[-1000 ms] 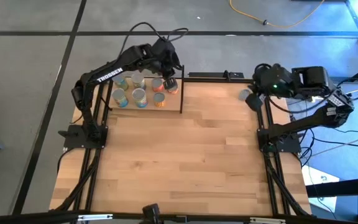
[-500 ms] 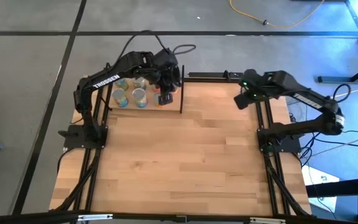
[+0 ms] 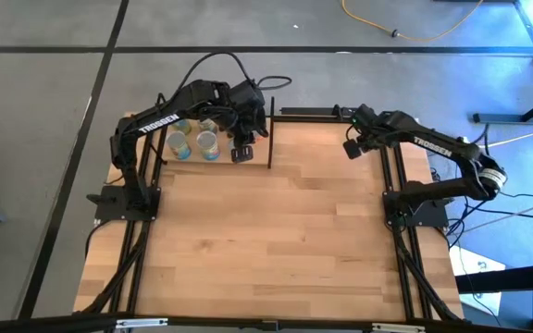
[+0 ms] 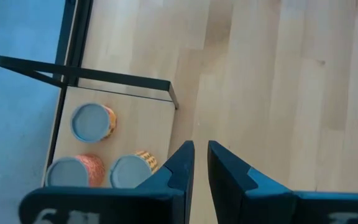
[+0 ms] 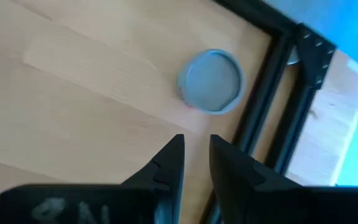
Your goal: Pick and place cans onto a shelf
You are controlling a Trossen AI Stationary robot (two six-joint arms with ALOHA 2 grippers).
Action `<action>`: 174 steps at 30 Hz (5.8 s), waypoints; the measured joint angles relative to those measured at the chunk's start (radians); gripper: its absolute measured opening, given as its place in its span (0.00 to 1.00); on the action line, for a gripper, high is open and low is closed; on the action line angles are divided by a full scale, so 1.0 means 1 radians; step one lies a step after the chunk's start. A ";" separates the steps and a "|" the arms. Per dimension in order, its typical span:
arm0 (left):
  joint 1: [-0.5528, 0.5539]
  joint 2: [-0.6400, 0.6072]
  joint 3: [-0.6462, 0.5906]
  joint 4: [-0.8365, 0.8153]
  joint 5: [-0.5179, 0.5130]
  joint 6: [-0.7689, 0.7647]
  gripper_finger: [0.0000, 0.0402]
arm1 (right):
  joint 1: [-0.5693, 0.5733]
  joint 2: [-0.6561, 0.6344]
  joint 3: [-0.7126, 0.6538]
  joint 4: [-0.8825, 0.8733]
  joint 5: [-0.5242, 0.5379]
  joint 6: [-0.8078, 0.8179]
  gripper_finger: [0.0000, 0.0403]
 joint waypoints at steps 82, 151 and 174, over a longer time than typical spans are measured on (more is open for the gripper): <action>0.009 0.000 -0.001 0.001 0.000 0.009 0.09 | 0.114 0.399 0.034 0.199 -0.231 -0.342 0.01; 0.004 0.001 -0.003 -0.071 0.053 0.408 0.09 | 0.960 0.510 0.663 0.000 -0.372 -0.753 0.17; -0.318 0.003 -0.240 0.286 -0.062 0.527 0.08 | 1.096 0.176 1.109 -0.564 -0.161 -0.394 0.17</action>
